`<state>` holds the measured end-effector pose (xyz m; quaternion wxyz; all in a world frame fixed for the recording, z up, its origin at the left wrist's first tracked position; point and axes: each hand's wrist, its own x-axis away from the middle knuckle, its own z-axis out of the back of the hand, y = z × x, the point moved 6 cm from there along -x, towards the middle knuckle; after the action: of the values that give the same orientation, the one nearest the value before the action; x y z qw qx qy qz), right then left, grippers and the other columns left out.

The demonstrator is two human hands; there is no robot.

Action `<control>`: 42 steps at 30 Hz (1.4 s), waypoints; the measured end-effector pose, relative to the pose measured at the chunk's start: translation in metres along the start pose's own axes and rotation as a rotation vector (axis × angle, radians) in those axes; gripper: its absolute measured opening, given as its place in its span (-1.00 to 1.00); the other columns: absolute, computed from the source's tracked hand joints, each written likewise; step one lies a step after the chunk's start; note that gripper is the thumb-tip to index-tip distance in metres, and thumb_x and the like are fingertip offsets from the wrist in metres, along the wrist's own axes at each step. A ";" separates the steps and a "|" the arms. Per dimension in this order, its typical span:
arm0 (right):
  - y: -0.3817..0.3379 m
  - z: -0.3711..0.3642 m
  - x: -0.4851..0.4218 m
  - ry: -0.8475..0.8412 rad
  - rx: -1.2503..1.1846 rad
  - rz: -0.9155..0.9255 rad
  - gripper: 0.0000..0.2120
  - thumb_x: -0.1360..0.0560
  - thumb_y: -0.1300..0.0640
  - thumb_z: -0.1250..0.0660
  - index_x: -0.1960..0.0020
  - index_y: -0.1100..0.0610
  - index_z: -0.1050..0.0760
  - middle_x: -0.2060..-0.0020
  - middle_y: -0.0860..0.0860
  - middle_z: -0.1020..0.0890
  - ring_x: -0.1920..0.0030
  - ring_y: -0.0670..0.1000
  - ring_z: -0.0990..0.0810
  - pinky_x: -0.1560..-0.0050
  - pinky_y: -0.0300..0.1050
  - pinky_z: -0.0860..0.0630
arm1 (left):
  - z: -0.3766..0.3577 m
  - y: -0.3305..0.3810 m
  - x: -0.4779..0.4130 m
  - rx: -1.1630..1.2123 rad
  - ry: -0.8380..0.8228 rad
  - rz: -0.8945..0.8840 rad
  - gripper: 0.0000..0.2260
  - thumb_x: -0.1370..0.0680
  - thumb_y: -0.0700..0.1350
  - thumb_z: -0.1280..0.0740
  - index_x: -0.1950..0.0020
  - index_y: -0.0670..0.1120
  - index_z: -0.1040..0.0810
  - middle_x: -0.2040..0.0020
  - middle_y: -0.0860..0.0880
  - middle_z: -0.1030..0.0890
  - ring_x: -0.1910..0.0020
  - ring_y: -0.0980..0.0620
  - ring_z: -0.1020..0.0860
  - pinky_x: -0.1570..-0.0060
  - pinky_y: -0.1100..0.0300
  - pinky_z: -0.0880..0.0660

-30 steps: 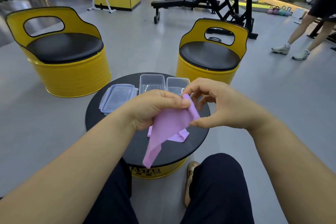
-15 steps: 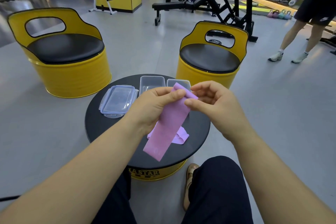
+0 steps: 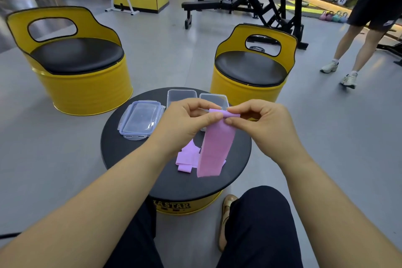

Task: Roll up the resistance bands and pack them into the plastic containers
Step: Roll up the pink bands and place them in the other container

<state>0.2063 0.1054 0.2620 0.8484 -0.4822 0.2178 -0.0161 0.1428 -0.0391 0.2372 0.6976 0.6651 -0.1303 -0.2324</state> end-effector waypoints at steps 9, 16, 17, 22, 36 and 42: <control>0.009 -0.010 0.005 -0.036 -0.275 -0.142 -0.80 -0.44 0.18 -0.39 -0.03 0.23 -0.60 0.17 0.07 -0.69 0.15 -0.04 -0.69 0.19 -0.23 -0.61 | 0.004 -0.002 -0.001 0.043 0.013 -0.032 -0.86 -0.44 -0.23 -0.44 0.15 0.02 -0.63 0.22 0.01 -0.70 0.22 0.14 -0.64 0.22 0.34 -0.50; 0.009 -0.006 0.003 -0.015 -0.253 -0.100 -0.84 -0.38 0.24 -0.45 0.11 0.03 -0.63 0.22 -0.05 -0.69 0.17 -0.11 -0.66 0.10 -0.22 -0.61 | 0.002 0.000 0.001 -0.028 -0.027 -0.007 -0.92 -0.46 -0.10 -0.42 0.08 0.06 -0.63 0.20 -0.04 -0.69 0.23 0.16 -0.61 0.21 0.35 -0.49; 0.009 -0.007 0.003 -0.022 -0.245 -0.094 -0.83 -0.37 0.24 -0.46 0.12 0.01 -0.63 0.22 -0.08 -0.70 0.15 -0.09 -0.66 0.07 -0.21 -0.61 | 0.002 0.001 0.001 -0.043 -0.023 -0.007 -0.94 -0.46 -0.08 -0.43 0.10 0.06 -0.64 0.20 -0.03 -0.69 0.23 0.17 -0.61 0.21 0.34 -0.50; 0.011 -0.008 0.003 -0.038 -0.259 -0.102 -0.81 -0.34 0.23 -0.48 0.10 0.01 -0.63 0.18 -0.05 -0.70 0.09 -0.03 -0.67 0.00 -0.12 -0.62 | 0.005 0.002 -0.001 -0.034 0.004 -0.019 -0.94 -0.42 -0.13 -0.47 0.14 0.01 -0.67 0.14 -0.11 -0.69 0.11 -0.06 -0.65 0.00 0.07 -0.57; 0.013 -0.007 0.003 -0.029 -0.374 -0.133 -0.85 -0.37 0.29 -0.44 0.10 0.11 -0.60 0.30 -0.10 -0.69 0.21 -0.12 -0.67 0.20 -0.28 -0.58 | 0.003 -0.001 0.000 -0.020 -0.007 0.002 -0.90 -0.44 -0.11 -0.46 0.08 0.05 -0.64 0.12 -0.05 -0.70 0.07 -0.01 -0.65 0.01 0.10 -0.57; 0.017 -0.010 0.005 -0.031 -0.361 -0.132 -0.81 -0.35 0.34 -0.46 0.13 0.08 -0.61 0.26 -0.09 -0.70 0.15 -0.10 -0.67 0.05 -0.20 -0.61 | 0.002 -0.005 -0.001 0.026 -0.024 0.007 -0.86 -0.44 -0.24 -0.44 0.13 0.01 -0.64 0.17 -0.04 -0.70 0.16 0.07 -0.65 0.11 0.23 -0.55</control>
<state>0.2040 0.1052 0.2414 0.7486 -0.6400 0.1718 -0.0247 0.1400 -0.0406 0.2325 0.6881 0.6709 -0.1439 -0.2363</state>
